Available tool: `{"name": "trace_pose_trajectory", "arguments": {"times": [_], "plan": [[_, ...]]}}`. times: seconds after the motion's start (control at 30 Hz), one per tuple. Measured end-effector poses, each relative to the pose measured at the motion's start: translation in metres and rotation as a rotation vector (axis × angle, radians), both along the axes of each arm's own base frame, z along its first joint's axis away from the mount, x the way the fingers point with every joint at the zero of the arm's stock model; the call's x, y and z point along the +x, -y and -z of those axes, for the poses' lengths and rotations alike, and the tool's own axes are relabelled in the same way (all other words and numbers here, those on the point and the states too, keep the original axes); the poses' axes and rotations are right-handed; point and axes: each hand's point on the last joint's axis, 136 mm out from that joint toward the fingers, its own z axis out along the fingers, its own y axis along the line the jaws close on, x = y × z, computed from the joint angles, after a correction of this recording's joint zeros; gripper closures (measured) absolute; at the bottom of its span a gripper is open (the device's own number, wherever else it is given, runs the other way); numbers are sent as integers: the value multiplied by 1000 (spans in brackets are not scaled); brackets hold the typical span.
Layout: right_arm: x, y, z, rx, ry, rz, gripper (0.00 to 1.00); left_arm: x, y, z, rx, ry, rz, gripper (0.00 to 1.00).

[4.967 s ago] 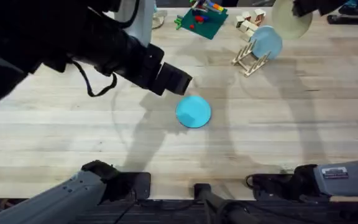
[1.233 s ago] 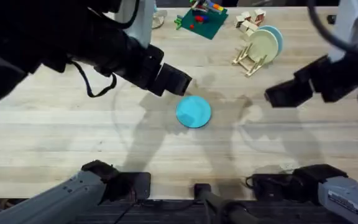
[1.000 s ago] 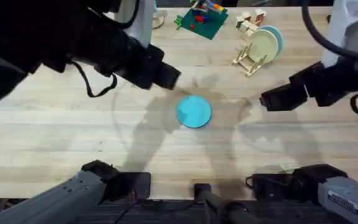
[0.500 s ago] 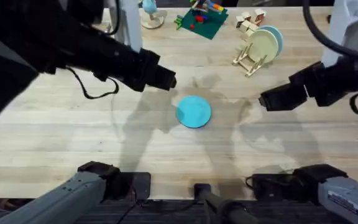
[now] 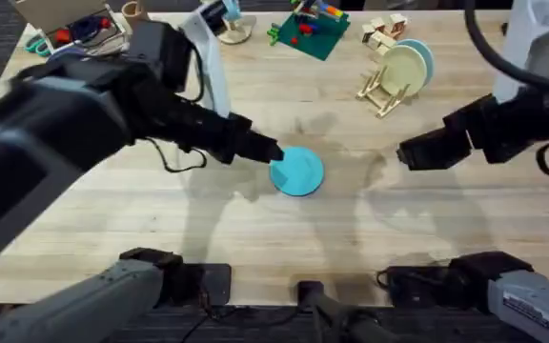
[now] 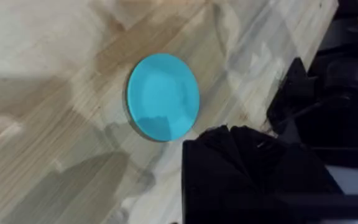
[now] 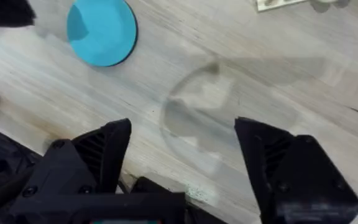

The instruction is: Pick up the plates from the table one by one and place each into a slot on the dish rack.

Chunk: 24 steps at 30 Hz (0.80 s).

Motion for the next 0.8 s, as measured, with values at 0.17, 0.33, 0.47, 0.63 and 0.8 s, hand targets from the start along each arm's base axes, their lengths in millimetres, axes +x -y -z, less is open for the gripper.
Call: {"name": "trace_pose_trajectory", "arguments": {"times": [0.17,0.33,0.47,0.63,0.8], "plan": [[0,0,0,0,-1,0,6,8,4,28,-7,-77,31,959],[0,0,0,0,0,0,5,17,8,52,-20,-107,58,959],[0,0,0,0,-1,0,6,23,12,67,-38,-128,71,959],[0,0,0,0,-1,0,5,26,14,85,-45,-165,75,960],[0,0,0,0,-1,0,6,29,17,88,-70,-157,82,959]]}}
